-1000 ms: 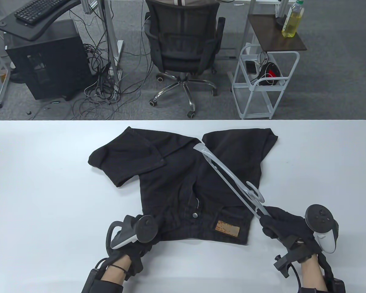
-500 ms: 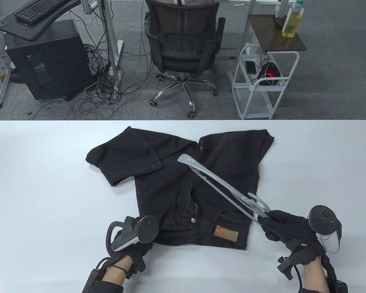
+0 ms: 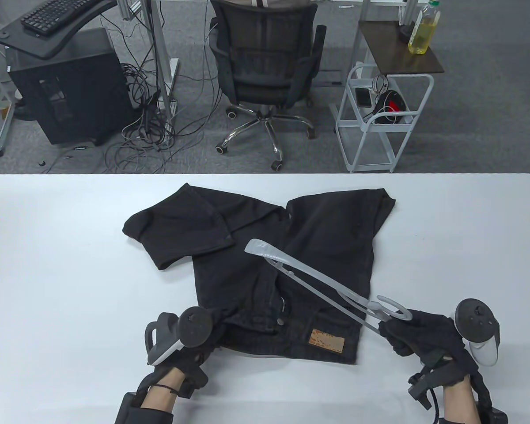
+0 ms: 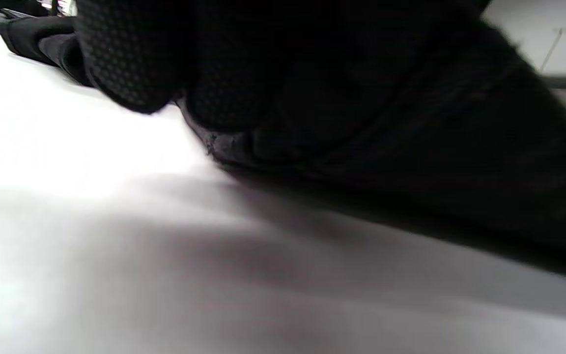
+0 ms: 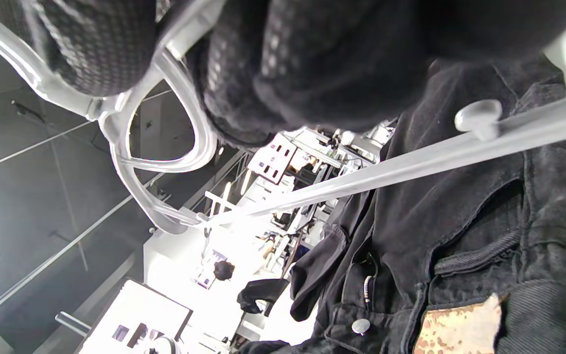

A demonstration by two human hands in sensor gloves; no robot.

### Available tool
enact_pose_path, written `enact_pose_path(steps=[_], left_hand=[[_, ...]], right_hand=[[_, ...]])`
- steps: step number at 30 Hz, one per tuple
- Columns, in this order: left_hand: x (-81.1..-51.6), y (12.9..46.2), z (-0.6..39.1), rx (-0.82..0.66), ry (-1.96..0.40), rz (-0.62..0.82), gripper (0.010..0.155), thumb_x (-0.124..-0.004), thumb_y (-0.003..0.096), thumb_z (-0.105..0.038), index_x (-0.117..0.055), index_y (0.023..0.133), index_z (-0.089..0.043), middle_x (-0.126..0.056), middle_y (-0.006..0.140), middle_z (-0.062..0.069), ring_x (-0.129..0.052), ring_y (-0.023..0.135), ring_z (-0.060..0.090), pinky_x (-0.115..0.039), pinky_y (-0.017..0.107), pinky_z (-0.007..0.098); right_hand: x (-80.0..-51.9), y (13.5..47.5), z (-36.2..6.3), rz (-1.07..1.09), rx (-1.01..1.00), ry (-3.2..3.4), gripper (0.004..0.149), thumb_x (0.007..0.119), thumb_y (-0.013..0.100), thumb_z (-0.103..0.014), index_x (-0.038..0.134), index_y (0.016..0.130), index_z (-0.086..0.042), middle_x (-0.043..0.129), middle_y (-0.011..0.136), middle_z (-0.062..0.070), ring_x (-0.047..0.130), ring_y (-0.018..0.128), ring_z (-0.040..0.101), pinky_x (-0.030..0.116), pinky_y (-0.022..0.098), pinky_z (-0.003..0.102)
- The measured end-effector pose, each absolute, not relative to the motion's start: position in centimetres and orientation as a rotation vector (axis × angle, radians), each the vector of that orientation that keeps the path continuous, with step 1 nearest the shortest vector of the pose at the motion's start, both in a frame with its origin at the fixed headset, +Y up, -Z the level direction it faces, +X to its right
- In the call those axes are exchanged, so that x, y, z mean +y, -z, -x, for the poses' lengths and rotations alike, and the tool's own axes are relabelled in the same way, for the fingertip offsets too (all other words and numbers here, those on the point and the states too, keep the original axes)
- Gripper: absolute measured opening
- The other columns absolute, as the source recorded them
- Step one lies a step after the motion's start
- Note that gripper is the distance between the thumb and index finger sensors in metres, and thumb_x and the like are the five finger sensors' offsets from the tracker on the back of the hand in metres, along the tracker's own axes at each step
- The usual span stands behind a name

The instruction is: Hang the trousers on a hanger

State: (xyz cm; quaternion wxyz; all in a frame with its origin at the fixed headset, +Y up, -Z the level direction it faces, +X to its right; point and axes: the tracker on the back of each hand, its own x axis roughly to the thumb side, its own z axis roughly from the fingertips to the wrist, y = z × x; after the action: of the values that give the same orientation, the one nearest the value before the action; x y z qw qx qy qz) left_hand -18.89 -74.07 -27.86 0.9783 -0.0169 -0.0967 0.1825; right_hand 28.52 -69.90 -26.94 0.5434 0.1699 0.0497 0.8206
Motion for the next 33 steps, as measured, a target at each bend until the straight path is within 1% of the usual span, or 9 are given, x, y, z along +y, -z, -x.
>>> enact_pose_path(steps=[5, 10, 16, 19, 20, 23, 25, 33], left_hand=[[-73.1, 27.6, 20.5, -0.147, -0.491, -0.042, 0.046, -0.079, 0.0494, -0.043, -0.081, 0.088, -0.017, -0.097, 0.072, 0.002, -0.102, 0.053, 0.022, -0.09, 0.043, 0.048], [-72.3, 27.1, 21.6, -0.114, -0.59, -0.146, 0.046, -0.079, 0.0497, -0.044, -0.083, 0.086, -0.017, -0.098, 0.069, 0.002, -0.103, 0.05, 0.021, -0.092, 0.04, 0.047], [-71.9, 26.9, 22.2, -0.087, -0.648, -0.194, 0.046, -0.079, 0.0501, -0.045, -0.083, 0.086, -0.016, -0.098, 0.067, 0.002, -0.103, 0.047, 0.02, -0.092, 0.038, 0.046], [-71.7, 26.7, 22.0, -0.101, -0.659, -0.204, 0.046, -0.079, 0.0503, -0.045, -0.083, 0.086, -0.017, -0.098, 0.067, 0.002, -0.103, 0.047, 0.02, -0.093, 0.038, 0.045], [-71.6, 26.6, 21.8, -0.117, -0.654, -0.214, 0.046, -0.079, 0.0503, -0.045, -0.083, 0.086, -0.017, -0.098, 0.068, 0.002, -0.103, 0.047, 0.02, -0.092, 0.038, 0.045], [-71.3, 26.3, 21.1, -0.161, -0.647, -0.223, 0.046, -0.079, 0.0504, -0.046, -0.082, 0.086, -0.018, -0.097, 0.068, 0.001, -0.103, 0.047, 0.019, -0.093, 0.038, 0.045], [-71.1, 26.0, 20.5, -0.197, -0.643, -0.222, 0.046, -0.079, 0.0504, -0.046, -0.082, 0.087, -0.018, -0.097, 0.069, 0.001, -0.103, 0.048, 0.019, -0.093, 0.038, 0.044], [-70.2, 24.7, 17.7, -0.338, -0.667, -0.221, 0.046, -0.079, 0.0504, -0.046, -0.081, 0.088, -0.019, -0.097, 0.07, 0.0, -0.103, 0.048, 0.018, -0.093, 0.038, 0.043]], right_hand=[[-69.8, 26.9, -28.2, -0.443, 0.162, -1.967, 0.056, 0.077, 0.035, -0.066, 0.098, 0.058, -0.02, 0.101, 0.034, -0.001, 0.1, 0.018, 0.014, 0.088, 0.015, 0.03], [-70.2, 27.0, -27.7, -0.451, 0.259, -2.023, 0.057, 0.078, 0.034, -0.067, 0.099, 0.055, -0.019, 0.102, 0.032, 0.0, 0.1, 0.016, 0.015, 0.088, 0.014, 0.032], [-70.2, 26.8, -26.8, -0.437, 0.352, -2.17, 0.057, 0.081, 0.033, -0.067, 0.1, 0.054, -0.017, 0.102, 0.031, 0.002, 0.1, 0.016, 0.017, 0.087, 0.014, 0.033], [-70.1, 26.7, -26.0, -0.42, 0.33, -2.265, 0.058, 0.082, 0.032, -0.066, 0.1, 0.055, -0.016, 0.102, 0.032, 0.003, 0.1, 0.016, 0.018, 0.087, 0.015, 0.034], [-70.1, 26.6, -25.5, -0.402, 0.293, -2.321, 0.057, 0.082, 0.032, -0.065, 0.1, 0.056, -0.016, 0.102, 0.032, 0.003, 0.1, 0.017, 0.018, 0.087, 0.016, 0.034], [-70.4, 26.6, -23.7, -0.425, 0.276, -2.455, 0.056, 0.082, 0.032, -0.063, 0.1, 0.057, -0.015, 0.102, 0.034, 0.004, 0.1, 0.018, 0.019, 0.087, 0.017, 0.035], [-70.6, 26.4, -22.6, -0.485, 0.277, -2.463, 0.055, 0.082, 0.033, -0.062, 0.099, 0.059, -0.016, 0.102, 0.036, 0.004, 0.101, 0.02, 0.019, 0.087, 0.017, 0.034], [-71.2, 25.7, -18.2, -0.599, 0.078, -2.572, 0.053, 0.082, 0.035, -0.059, 0.097, 0.064, -0.017, 0.102, 0.041, 0.003, 0.102, 0.024, 0.017, 0.088, 0.019, 0.032]])
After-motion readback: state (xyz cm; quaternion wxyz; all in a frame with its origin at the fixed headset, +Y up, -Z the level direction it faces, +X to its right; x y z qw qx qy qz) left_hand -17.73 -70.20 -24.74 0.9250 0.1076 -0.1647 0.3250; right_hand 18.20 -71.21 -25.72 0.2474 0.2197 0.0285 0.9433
